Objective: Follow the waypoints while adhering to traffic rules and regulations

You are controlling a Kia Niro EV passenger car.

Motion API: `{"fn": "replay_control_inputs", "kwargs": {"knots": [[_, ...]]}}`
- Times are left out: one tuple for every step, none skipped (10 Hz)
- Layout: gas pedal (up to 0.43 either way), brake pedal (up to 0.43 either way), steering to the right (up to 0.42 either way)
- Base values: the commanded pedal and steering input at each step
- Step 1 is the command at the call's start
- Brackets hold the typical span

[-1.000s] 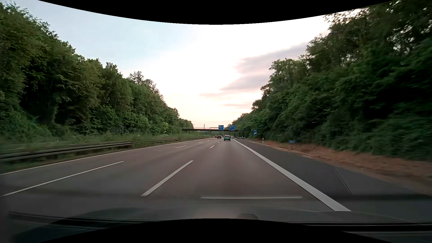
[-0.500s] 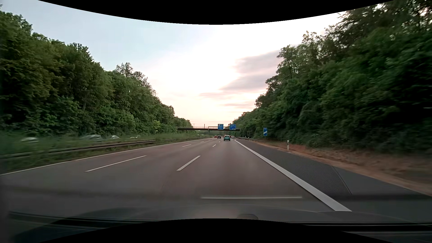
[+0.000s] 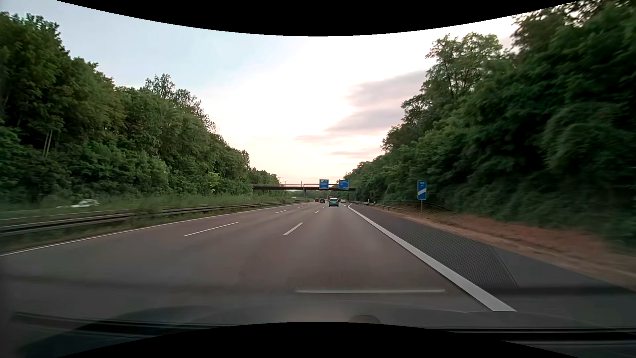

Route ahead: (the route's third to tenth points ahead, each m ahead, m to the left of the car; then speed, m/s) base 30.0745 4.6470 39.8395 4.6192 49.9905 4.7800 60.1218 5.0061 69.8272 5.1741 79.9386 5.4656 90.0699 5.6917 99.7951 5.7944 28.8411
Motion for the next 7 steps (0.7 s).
{"fn": "replay_control_inputs", "kwargs": {"knots": [[0.169, 0.0, -0.003], [0.157, 0.0, -0.003], [0.15, 0.0, -0.003], [0.118, 0.0, -0.003], [0.11, 0.0, -0.003], [0.067, 0.0, -0.004], [0.02, 0.0, -0.003]]}}
